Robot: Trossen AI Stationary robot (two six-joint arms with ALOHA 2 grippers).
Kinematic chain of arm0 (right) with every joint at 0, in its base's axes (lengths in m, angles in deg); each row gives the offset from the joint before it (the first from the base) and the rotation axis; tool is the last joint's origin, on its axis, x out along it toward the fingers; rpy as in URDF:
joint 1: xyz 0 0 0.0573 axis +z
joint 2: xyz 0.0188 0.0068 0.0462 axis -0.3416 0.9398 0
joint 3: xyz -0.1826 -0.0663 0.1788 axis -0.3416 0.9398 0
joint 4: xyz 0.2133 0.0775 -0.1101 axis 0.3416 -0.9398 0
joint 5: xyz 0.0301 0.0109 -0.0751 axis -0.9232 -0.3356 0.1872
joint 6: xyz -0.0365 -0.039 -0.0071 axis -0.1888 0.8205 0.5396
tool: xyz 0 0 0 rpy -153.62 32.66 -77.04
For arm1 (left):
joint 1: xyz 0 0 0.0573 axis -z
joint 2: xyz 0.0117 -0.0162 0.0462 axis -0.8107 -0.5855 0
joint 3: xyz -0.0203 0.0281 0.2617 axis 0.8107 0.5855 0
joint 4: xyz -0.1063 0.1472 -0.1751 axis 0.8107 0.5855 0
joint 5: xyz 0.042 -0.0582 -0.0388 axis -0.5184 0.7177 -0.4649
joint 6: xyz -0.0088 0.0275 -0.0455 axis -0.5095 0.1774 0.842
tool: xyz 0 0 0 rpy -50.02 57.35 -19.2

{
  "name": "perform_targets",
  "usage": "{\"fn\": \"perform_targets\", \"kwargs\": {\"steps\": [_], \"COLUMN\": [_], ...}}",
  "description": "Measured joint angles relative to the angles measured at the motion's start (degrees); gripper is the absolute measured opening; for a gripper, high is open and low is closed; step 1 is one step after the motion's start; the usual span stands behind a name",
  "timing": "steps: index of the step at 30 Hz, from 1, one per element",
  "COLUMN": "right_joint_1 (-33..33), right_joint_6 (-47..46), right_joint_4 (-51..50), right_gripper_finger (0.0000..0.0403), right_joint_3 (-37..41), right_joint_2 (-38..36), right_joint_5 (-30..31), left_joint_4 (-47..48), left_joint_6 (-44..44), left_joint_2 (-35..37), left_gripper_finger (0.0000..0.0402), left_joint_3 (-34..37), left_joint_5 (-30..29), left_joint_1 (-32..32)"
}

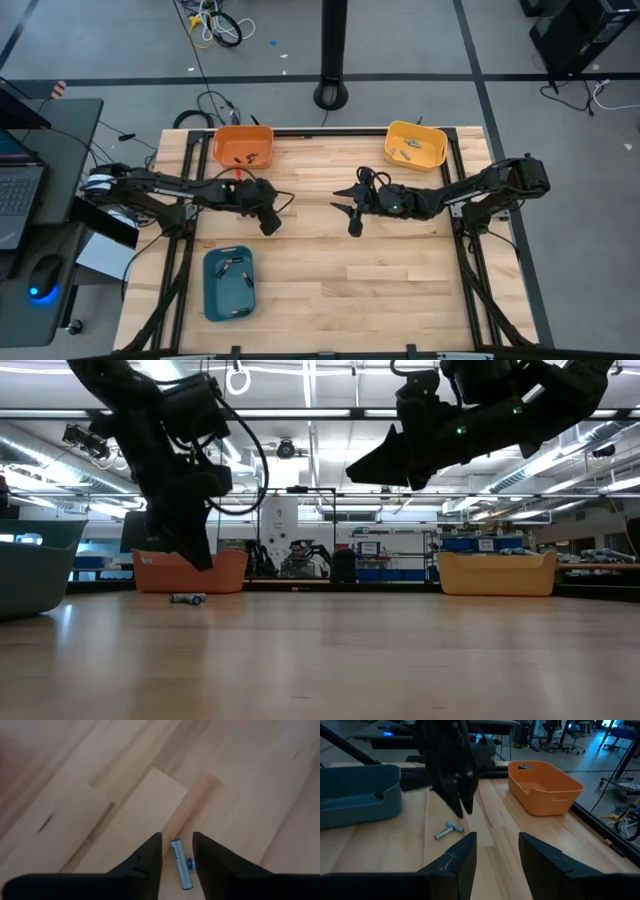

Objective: Sort batteries
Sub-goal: Put the small gray battery into the yellow bin

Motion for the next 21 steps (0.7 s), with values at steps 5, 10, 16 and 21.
{"fn": "perform_targets", "kwargs": {"steps": [5, 10, 16, 21], "right_joint_1": [0.0, 0.0, 0.0, 0.0], "right_joint_6": [0.2, 0.3, 0.3, 0.3], "right_joint_4": [-0.1, 0.1, 0.0, 0.0], "right_gripper_finger": [0.0156, 0.0155, 0.0154, 0.0154], "right_joint_3": [0.0, 0.0, 0.0, 0.0], "right_joint_2": [0.0, 0.0, 0.0, 0.0], "right_joint_5": [0.0, 0.0, 0.0, 0.0], "left_joint_4": [-1.8, -1.5, -1.9, -2.2], "left_joint_6": [-1.8, -2.0, -2.1, -2.2], "left_joint_2": [-3.0, -4.9, -7.6, -10.2], "left_gripper_finger": [0.0148, 0.0154, 0.0154, 0.0154], "left_joint_3": [0.0, 0.0, 0.0, -0.3], "left_joint_5": [2.1, 2.4, 2.5, 2.2], "left_joint_1": [0.0, 0.0, 0.0, 0.0]}}
